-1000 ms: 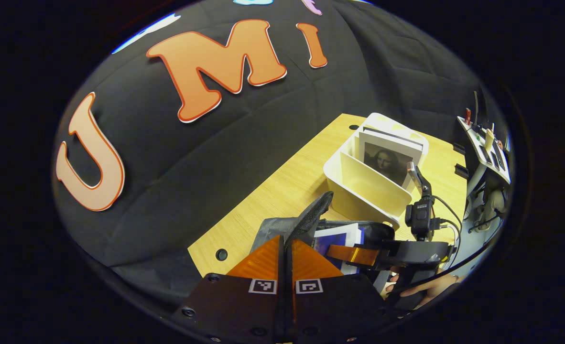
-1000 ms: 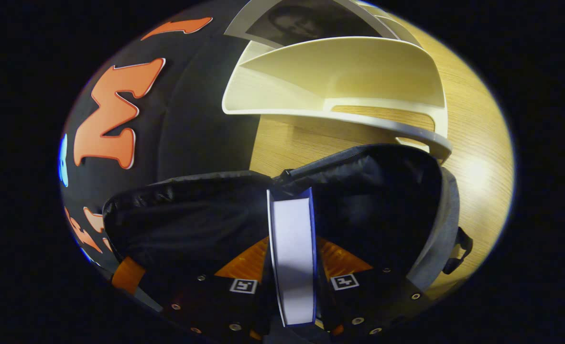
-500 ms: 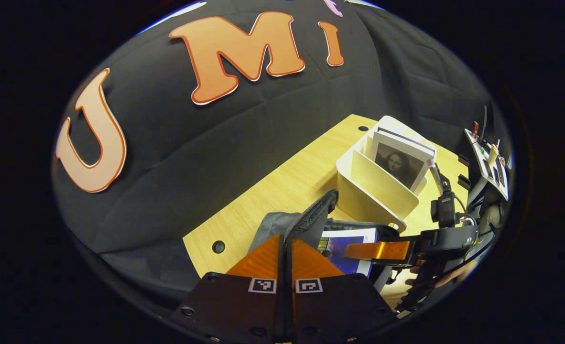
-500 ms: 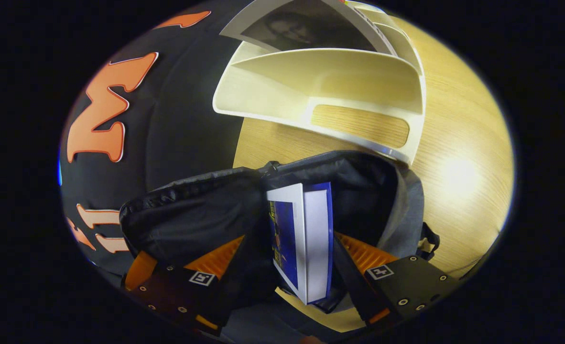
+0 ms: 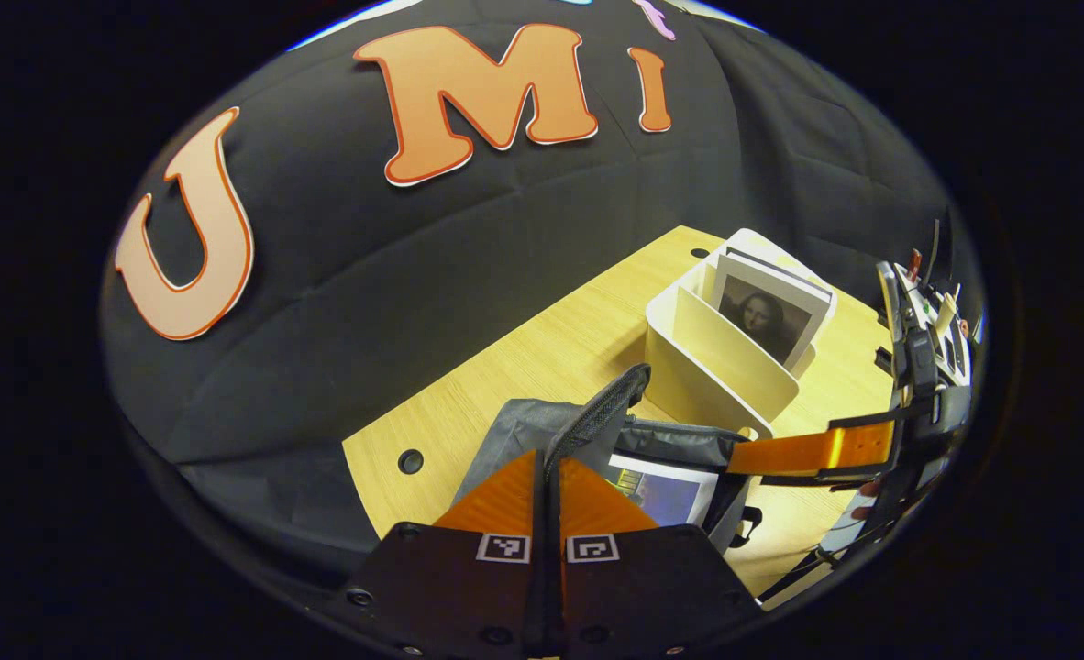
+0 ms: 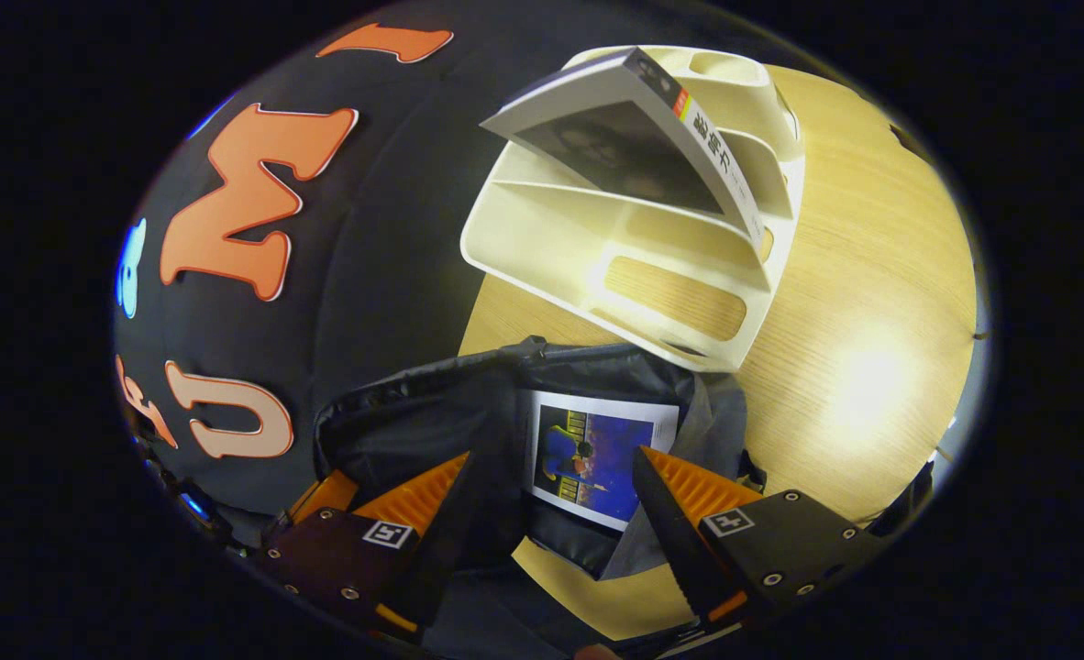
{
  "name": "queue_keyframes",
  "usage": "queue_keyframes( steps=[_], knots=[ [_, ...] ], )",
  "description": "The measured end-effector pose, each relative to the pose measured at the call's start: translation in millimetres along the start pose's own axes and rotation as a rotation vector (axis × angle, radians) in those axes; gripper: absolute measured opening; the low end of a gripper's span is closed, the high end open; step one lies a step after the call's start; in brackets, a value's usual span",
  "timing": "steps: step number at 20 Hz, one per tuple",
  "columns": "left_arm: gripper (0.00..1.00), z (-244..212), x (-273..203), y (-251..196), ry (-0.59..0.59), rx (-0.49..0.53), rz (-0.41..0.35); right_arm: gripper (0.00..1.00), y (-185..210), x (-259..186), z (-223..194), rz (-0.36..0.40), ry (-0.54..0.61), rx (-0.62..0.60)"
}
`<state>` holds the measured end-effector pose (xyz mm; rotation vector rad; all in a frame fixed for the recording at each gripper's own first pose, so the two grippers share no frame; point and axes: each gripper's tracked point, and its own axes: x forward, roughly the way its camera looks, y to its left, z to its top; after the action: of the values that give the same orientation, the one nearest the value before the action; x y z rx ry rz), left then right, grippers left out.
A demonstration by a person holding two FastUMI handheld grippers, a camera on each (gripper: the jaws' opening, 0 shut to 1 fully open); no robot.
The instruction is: Open the schoolbag, grab two books from the bookshelf and put them into the schoolbag.
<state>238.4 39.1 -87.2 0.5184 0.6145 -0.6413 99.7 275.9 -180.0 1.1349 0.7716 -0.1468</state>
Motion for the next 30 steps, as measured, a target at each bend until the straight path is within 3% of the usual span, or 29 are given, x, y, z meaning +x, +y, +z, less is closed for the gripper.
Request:
queue_keyframes(
  steps=[7, 10, 15, 18, 22, 26, 30],
  knots=[
    [0.00, -13.0, -5.8, -6.8, -0.004, -0.028, 0.003, 0.98, -20.6, -58.7, 46.7, -0.044, -0.079, -0.137],
    [0.00, -16.3, -6.9, -10.0, 0.005, -0.024, 0.002, 0.98, -17.9, -89.5, 65.4, -0.050, -0.081, -0.293],
    [0.00, -18.0, -7.6, -14.1, 0.012, -0.002, 0.006, 0.98, -14.0, -121.8, 110.1, -0.161, -0.107, -0.621],
    [0.00, -18.7, -9.4, -15.3, 0.016, -0.005, 0.010, 0.98, 2.8, -131.2, 138.1, -0.190, -0.115, -0.713],
    [0.00, -22.3, -7.9, -12.7, 0.032, 0.000, 0.020, 0.98, 9.7, -115.9, 178.3, -0.301, -0.090, -0.895],
    [0.00, -21.6, -4.1, -9.5, 0.050, 0.007, 0.028, 0.98, 27.5, -83.5, 208.4, -0.357, -0.031, -1.020],
    [0.00, -22.3, 2.7, -6.3, 0.070, 0.008, 0.037, 0.99, 39.1, -36.0, 234.4, -0.387, 0.029, -1.043]
  ],
)
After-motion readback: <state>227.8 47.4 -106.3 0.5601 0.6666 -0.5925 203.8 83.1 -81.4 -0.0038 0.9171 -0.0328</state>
